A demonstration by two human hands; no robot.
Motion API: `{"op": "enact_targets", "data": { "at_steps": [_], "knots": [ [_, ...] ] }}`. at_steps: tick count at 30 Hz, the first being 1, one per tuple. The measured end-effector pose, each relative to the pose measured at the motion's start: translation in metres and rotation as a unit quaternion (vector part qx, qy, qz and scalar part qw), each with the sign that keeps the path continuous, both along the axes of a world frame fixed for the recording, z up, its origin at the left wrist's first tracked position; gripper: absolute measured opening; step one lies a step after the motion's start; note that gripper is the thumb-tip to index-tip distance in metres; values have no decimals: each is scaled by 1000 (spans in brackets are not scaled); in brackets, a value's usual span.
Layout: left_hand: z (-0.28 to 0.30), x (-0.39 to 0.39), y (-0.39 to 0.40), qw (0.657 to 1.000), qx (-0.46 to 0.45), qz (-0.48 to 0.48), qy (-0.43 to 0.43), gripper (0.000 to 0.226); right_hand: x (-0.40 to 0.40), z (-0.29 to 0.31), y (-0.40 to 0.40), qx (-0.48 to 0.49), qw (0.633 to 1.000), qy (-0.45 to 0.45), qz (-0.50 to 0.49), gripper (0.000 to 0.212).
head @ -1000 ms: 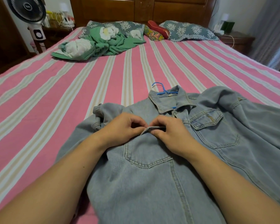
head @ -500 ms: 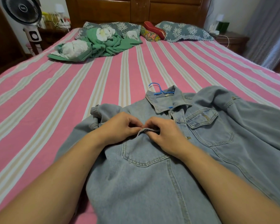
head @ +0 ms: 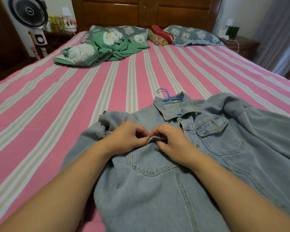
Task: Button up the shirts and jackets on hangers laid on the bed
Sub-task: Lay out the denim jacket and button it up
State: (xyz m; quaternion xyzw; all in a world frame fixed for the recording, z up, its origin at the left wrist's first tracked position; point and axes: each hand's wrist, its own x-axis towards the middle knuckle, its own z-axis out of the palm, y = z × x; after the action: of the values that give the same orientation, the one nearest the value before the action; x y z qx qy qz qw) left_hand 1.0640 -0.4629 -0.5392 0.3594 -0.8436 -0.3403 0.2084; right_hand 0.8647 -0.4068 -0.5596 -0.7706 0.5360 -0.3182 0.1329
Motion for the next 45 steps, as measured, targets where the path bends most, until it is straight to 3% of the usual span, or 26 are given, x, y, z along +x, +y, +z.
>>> {"op": "enact_targets", "data": {
  "at_steps": [10, 15, 21, 26, 30, 34, 36, 37, 39, 41, 43, 45],
  "knots": [
    [6, 0, 1, 999, 31, 3, 31, 16, 0, -2, 2, -99, 993, 66, -21, 6],
    [11, -2, 2, 992, 96, -2, 82, 10, 4, 1, 5, -157, 983, 89, -39, 17],
    [17, -1, 5, 999, 46, 1, -24, 13, 7, 2, 9, -204, 968, 148, -15, 23],
    [14, -6, 10, 995, 76, 26, -53, 15, 0, 5, 7, -90, 988, 119, -29, 21],
    [13, -20, 22, 999, 17, 10, -43, 18, -5, 7, 11, -13, 993, 110, -46, 34],
    [8, -22, 21, 993, -64, -51, -83, 8, -6, 16, 13, 97, 976, 177, -84, 22],
    [2, -21, 20, 987, -89, -46, -126, 11, -5, 33, 21, 151, 957, 238, -73, 31],
    [-1, -21, 21, 985, -106, -43, -132, 13, -6, 48, 26, 176, 953, 237, -61, 38],
    [-4, -22, 23, 982, -137, -39, -127, 30, -18, 86, 35, 208, 964, 152, -61, 47],
    [-7, -24, 23, 979, -144, -36, -137, 44, -52, 114, 31, 186, 970, 129, -88, 53],
    [-8, -30, 23, 969, -168, -28, -179, 51, -96, 118, 26, 185, 950, 232, -98, 51],
    [-4, -43, 29, 951, -184, -10, -249, 53, -137, 97, 20, 200, 907, 350, -120, 58]
  ]
}}
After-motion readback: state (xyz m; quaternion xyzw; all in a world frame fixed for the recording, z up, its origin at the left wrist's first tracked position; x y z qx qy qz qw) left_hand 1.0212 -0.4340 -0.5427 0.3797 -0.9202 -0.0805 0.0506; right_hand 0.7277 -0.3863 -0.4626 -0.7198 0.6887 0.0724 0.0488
